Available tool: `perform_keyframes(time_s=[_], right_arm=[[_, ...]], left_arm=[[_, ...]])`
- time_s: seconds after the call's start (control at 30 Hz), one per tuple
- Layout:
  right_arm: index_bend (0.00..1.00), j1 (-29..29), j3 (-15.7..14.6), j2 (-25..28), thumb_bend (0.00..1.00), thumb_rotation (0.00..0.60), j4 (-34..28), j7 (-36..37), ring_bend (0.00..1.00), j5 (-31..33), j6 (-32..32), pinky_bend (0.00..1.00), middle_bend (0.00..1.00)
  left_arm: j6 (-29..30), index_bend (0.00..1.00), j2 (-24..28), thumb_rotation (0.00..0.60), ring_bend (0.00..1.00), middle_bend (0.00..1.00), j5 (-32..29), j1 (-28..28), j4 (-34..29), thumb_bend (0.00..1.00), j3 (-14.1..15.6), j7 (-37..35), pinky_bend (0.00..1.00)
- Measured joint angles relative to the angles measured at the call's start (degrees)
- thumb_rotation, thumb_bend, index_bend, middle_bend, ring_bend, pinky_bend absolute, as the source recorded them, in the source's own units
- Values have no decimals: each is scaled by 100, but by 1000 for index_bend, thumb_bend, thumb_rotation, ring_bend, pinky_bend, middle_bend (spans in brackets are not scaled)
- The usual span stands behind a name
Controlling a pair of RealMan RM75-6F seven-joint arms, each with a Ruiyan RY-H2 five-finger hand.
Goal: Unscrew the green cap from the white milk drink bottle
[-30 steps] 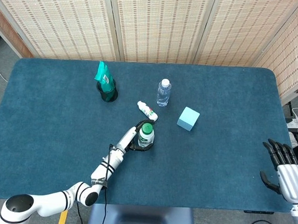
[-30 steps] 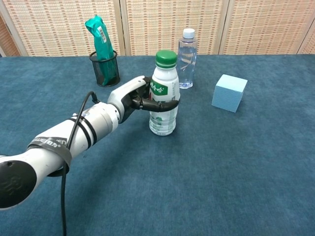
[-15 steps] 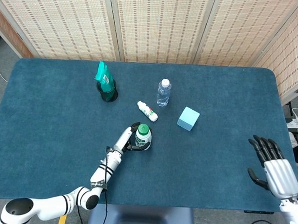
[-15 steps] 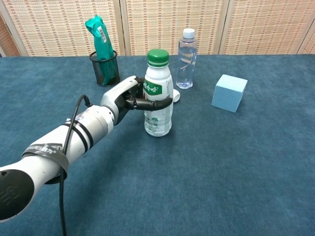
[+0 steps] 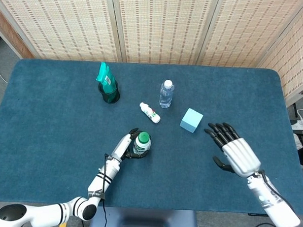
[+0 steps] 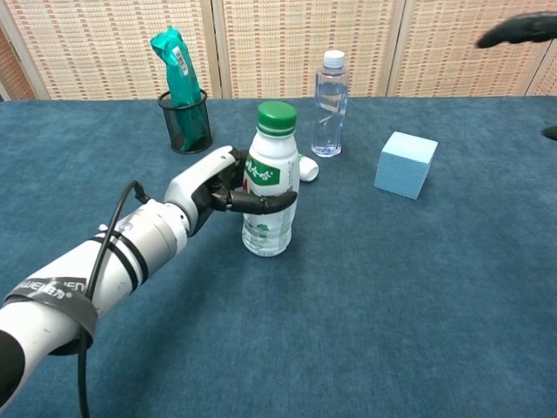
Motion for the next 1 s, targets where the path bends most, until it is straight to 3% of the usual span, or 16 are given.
perform_keyframes(time_s=[0.43, 0.8, 1.0], right_arm=[[152, 1296, 394, -69, 307, 600, -523, -1161, 0, 1374, -1529, 0, 0], [147, 1907, 365, -594, 372, 534, -393, -1829, 0, 2420, -1874, 0, 0], [113, 2137, 323, -792, 373, 529, -294, -1914, 0, 2702, -1886, 0, 0]], left_arm=[[-259, 699, -90, 600, 289, 755, -270, -23, -11, 743, -170, 154, 0], [-342, 703, -134, 600, 303, 763, -262, -34, 49, 745, -186, 204, 0], [-362, 704, -176, 600, 303, 763, -250, -40, 112, 748, -189, 225, 0]])
